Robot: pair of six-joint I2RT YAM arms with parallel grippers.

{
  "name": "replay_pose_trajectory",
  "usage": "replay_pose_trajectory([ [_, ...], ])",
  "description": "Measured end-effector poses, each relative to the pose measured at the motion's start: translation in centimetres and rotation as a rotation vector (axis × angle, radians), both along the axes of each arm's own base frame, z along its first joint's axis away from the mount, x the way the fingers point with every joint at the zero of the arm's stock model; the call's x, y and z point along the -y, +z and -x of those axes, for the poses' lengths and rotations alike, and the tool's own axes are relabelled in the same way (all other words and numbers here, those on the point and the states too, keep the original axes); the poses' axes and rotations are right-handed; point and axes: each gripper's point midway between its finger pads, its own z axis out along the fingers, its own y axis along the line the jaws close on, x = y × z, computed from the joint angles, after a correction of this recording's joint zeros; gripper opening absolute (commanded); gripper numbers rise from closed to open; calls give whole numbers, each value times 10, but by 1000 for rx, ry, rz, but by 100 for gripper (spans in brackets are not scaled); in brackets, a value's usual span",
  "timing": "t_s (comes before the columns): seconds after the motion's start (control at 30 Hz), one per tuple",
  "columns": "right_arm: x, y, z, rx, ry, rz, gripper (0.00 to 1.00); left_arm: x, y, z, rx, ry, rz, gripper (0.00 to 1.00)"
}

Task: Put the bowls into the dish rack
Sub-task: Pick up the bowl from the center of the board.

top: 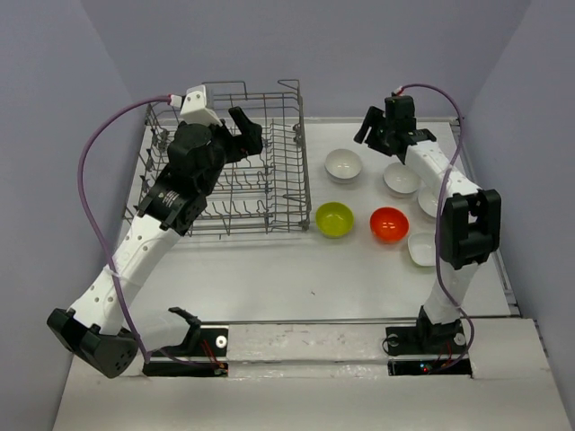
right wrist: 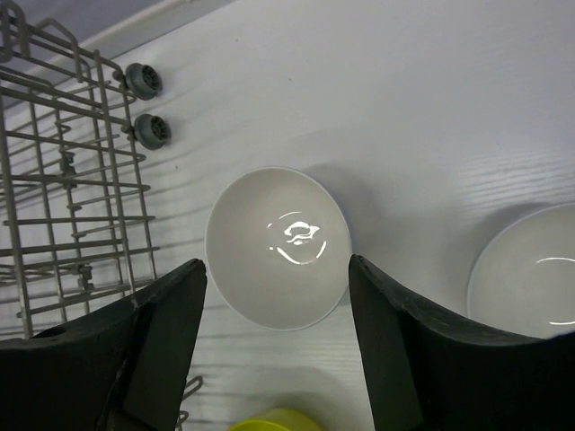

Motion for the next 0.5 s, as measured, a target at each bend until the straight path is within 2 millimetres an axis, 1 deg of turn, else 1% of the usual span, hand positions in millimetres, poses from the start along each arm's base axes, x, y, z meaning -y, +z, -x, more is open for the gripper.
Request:
replay_pose_trajectory([
  [0.1, -1, -15, -2, -36, -14, 46, 68, -1, 2, 1, 5, 1, 3, 99],
  [0.27, 0, -33, -1, -76, -32, 90, 66, -2, 2, 2, 5, 4, 2, 99],
  [0.4, 1, -46, -2, -98, -44, 113, 62, -2, 2, 2, 2, 6, 0, 99],
  [0.5, 4, -60, -2, -126, -55, 129, 59, -3, 1, 2, -1, 9, -2, 99],
])
